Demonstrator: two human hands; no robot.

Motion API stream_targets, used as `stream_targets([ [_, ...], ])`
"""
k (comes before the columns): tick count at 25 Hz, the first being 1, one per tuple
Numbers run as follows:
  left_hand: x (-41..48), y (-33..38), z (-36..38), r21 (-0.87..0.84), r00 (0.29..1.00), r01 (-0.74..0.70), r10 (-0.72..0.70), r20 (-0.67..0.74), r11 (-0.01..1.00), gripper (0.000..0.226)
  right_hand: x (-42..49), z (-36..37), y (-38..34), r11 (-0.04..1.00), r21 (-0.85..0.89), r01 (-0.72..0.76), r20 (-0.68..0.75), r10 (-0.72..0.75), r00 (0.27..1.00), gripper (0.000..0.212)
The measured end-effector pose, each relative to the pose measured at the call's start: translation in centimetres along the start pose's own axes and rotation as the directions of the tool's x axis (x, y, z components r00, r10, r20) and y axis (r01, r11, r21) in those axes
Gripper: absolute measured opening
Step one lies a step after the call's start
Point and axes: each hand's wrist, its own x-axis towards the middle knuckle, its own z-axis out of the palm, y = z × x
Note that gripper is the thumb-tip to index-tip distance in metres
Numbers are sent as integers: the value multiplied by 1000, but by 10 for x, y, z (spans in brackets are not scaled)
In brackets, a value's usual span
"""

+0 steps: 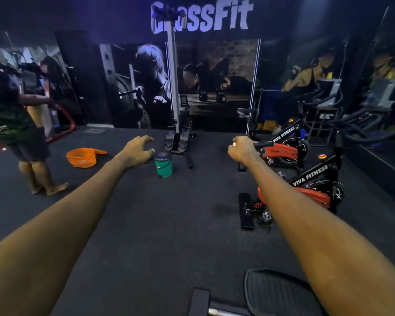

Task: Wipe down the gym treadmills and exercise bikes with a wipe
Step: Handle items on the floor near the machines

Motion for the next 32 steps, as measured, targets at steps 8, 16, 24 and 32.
stream_targets([
  [8, 86, -137, -21, -33, 997, -53, 55, 59, 998, 45, 56, 111, -94, 997, -25, -77, -10, 77, 997, 47],
  [16, 166, -265, -53, -52, 997, -30, 33, 70, 998, 46, 126, 208, -196, 998, -10, -57, 29, 58, 998, 49],
  [24, 267, -361, -42, -56, 996, 6, -1, 92, 998, 47, 231, 303, -245, 997, 2, -72, 73, 72, 995, 49],
  [32, 444, -457, -46, -46, 997, 42, -39, 63, 998, 45, 414, 364, -282, 998, 24, -56, 46, 54, 997, 49],
])
